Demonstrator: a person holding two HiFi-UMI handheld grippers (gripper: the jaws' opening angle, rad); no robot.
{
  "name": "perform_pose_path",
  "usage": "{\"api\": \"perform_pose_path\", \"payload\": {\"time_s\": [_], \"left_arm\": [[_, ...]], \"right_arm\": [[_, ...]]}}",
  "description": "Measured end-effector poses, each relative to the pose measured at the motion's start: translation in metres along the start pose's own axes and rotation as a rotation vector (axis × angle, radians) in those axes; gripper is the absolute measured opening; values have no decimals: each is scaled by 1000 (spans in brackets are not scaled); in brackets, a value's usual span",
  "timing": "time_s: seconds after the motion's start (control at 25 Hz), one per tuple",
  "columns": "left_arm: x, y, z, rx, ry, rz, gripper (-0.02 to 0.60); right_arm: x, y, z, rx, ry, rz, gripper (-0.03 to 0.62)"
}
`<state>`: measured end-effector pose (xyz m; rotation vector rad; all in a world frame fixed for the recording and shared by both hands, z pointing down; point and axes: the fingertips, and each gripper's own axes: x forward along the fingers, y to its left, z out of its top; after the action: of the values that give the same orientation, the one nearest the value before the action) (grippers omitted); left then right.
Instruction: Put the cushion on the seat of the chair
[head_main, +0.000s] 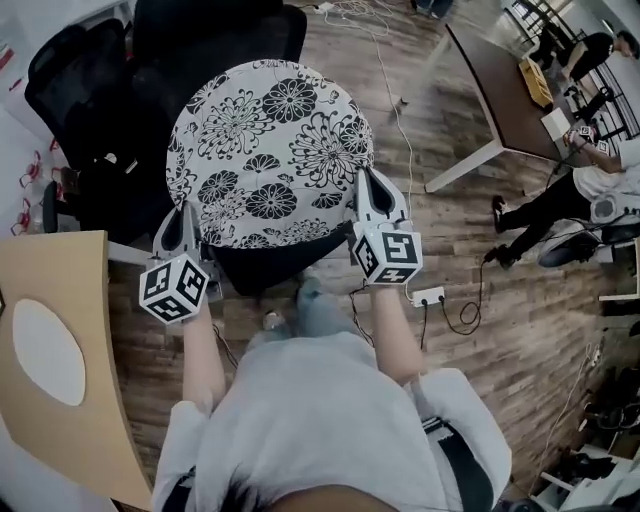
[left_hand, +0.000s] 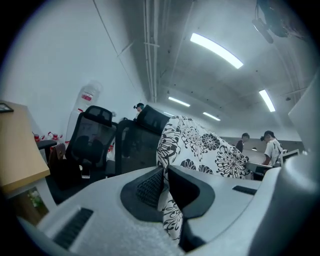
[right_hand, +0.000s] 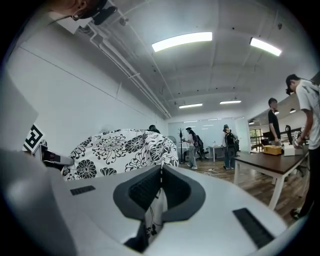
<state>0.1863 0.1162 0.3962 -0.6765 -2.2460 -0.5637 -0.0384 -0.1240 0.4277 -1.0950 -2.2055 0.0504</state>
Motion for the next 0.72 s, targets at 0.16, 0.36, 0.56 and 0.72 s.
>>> {"api": "perform_pose_path", "payload": {"time_s": [0.16,0.36,0.56,0.72], "left_arm": [[-10,3,-18,-34,44,46,21],[16,4,-57,-57,92,126,21],[32,-4,-82,-63,153,199,21],[41,-7,-91,-44,188,244,21]], "right_arm": [[0,1,-12,-9,63,30,15],[38,-21,-52,-8,134,89,15],[64,-35,-76,-11,216,148,15],[81,-38,-87,-12,269,183,16]]}}
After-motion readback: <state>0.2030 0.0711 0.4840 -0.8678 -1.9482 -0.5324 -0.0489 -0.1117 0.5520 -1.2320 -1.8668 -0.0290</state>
